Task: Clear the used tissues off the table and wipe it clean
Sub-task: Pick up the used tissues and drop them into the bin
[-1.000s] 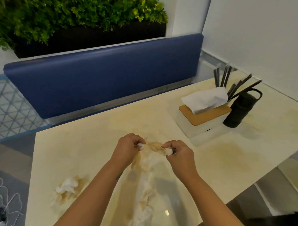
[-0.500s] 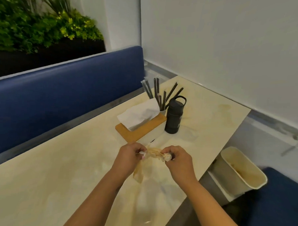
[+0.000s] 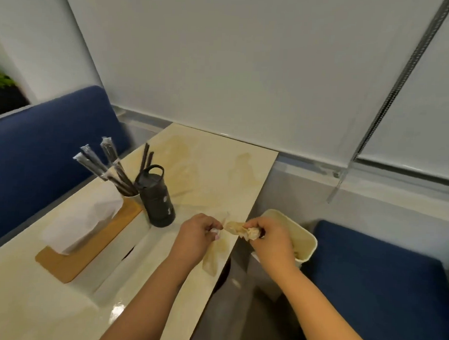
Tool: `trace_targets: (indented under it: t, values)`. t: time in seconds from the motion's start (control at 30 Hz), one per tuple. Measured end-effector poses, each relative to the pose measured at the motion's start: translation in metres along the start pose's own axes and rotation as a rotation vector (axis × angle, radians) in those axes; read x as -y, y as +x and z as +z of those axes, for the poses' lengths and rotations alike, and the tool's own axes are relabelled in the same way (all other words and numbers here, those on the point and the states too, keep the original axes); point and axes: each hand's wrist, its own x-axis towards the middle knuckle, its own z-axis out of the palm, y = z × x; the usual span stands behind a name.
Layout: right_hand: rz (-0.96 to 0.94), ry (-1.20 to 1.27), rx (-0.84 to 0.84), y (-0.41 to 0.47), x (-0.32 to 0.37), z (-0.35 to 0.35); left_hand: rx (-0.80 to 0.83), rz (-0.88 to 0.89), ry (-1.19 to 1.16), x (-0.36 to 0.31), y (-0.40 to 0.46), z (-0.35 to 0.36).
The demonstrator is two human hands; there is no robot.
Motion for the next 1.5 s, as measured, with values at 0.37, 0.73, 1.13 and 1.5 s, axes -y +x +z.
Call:
trace_targets:
  t: [0.37,0.73,1.13,1.5]
  values:
    - [0.204,0.038,-0.195,0.016,-0.055,-0.083,0.199,0.204,-0.090,-0.064,0.065,0.085]
    - [0.300,0.005,-0.322,0.073,-0.108,-0.122,0.296,0.261,-0.041,-0.088,0.149,0.157]
    - [0.395,-0.018,-0.308,0.152,-0.170,-0.127,0.339,0.289,0.110,-0.061,0.244,0.249]
    - [0.472,-0.042,-0.244,0.192,-0.209,-0.111,0.553,0.114,0.214,-0.017,0.273,0.296]
